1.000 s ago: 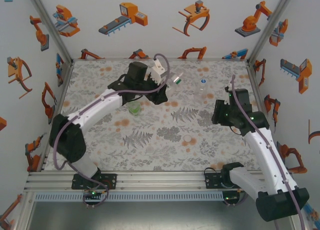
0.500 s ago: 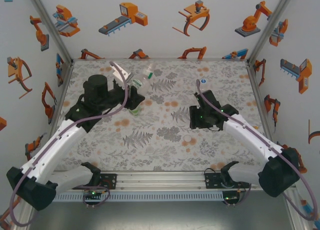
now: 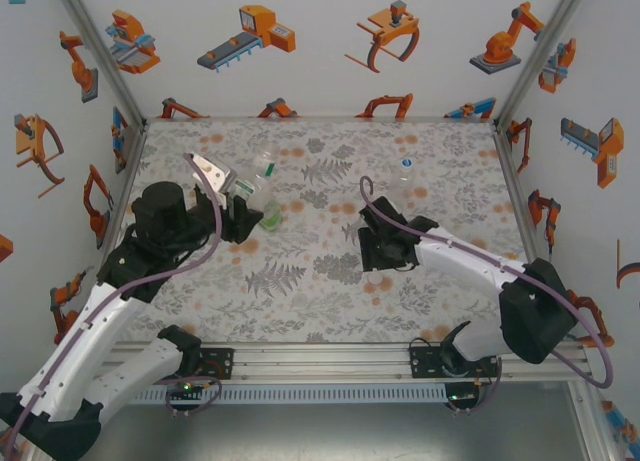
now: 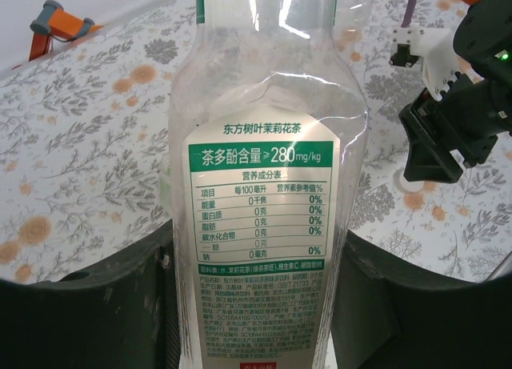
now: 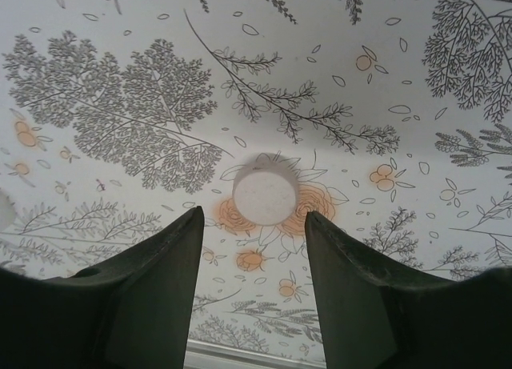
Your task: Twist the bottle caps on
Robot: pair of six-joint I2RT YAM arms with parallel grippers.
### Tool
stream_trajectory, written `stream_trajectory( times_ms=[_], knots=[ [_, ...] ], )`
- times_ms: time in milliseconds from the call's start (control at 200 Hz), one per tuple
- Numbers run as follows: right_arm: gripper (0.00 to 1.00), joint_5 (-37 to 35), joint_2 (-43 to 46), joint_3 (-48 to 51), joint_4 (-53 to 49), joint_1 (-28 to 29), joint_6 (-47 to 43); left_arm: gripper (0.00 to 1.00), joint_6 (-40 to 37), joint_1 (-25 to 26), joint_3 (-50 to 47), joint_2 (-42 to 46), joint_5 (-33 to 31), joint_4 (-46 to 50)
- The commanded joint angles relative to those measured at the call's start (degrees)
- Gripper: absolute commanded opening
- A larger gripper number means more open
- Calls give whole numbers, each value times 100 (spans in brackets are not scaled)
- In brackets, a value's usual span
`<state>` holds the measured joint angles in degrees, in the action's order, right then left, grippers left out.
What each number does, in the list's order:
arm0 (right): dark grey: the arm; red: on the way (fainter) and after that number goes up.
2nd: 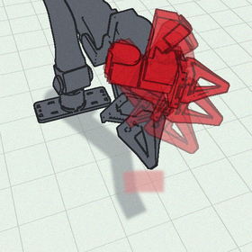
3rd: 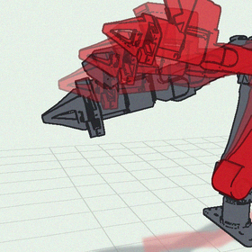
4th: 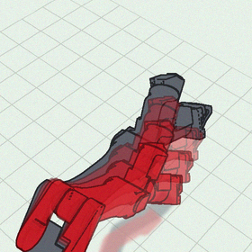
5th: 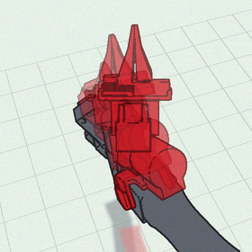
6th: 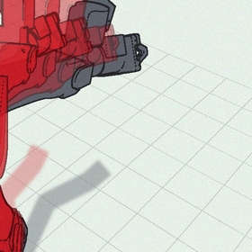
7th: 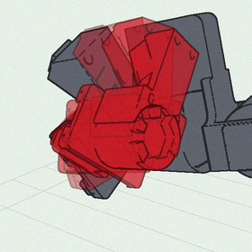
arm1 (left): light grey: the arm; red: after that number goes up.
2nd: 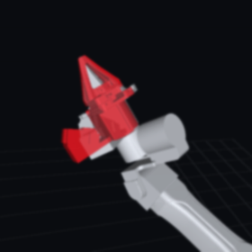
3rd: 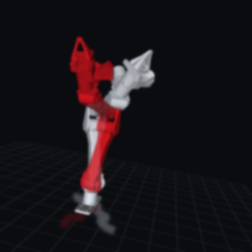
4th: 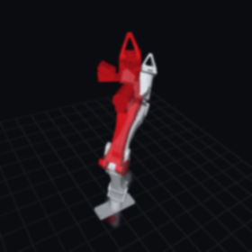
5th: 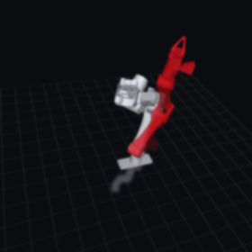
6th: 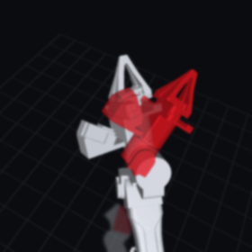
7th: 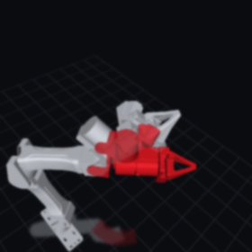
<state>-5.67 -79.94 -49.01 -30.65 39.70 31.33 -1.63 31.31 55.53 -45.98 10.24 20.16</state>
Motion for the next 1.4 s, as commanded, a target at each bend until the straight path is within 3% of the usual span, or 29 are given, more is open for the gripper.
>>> stream_trajectory(
  times_ms=[0,531,1397],
  knots=[
    [53,-215,-54,207,358,53,313,1,-14,-41,-58,133,-90,111],
    [54,-166,-277,594,547,179,551,4,23,-46,-95,-203,152,-114],
    [48,-151,-646,367,501,187,363,4,23,-49,-114,-202,125,-78]
  ],
)
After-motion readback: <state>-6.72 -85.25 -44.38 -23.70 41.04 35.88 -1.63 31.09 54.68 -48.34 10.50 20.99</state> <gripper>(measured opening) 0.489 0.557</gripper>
